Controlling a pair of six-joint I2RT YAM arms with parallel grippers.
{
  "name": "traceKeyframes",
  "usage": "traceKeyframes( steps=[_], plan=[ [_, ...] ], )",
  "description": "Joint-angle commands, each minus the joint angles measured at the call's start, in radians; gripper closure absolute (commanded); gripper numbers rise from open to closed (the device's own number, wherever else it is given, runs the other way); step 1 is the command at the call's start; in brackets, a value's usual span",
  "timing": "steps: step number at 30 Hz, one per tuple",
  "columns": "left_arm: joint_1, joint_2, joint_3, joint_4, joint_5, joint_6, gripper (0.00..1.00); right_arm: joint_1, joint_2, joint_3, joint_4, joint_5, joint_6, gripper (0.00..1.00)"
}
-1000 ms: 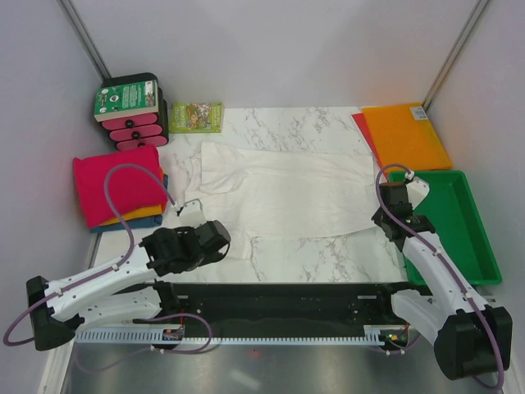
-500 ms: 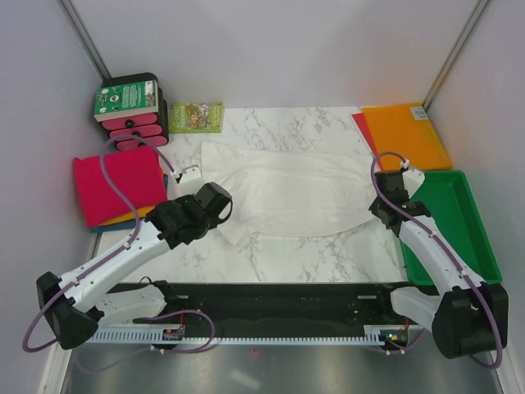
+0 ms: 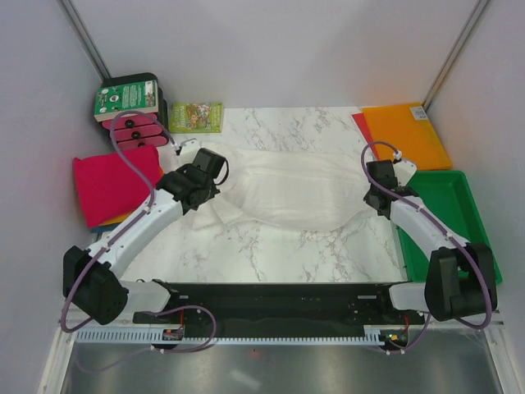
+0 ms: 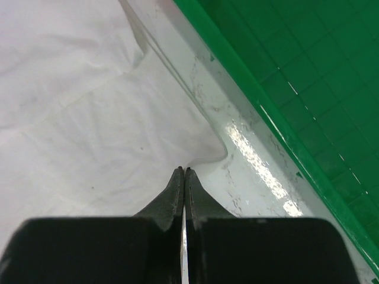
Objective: Fold and stack the t-shirts
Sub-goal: Fold the tshirt
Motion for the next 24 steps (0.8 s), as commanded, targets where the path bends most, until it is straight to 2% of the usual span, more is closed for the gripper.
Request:
traceKeyframes(
  steps=[1,11,24],
  plan=[
    [0.019,0.053,0.101,0.079,-0.005,0.074,0.98,0.002,0.027,0.090,0.055,0.043,0.027,1.00],
    [0.064,0.224,0.227,0.116,-0.021,0.127,0.98,-0.006,0.157,0.173,0.118,0.071,0.056,1.00],
    [0.110,0.442,0.377,0.138,-0.032,0.133,0.98,-0.081,0.315,0.214,0.170,0.080,0.086,1.00]
  ],
)
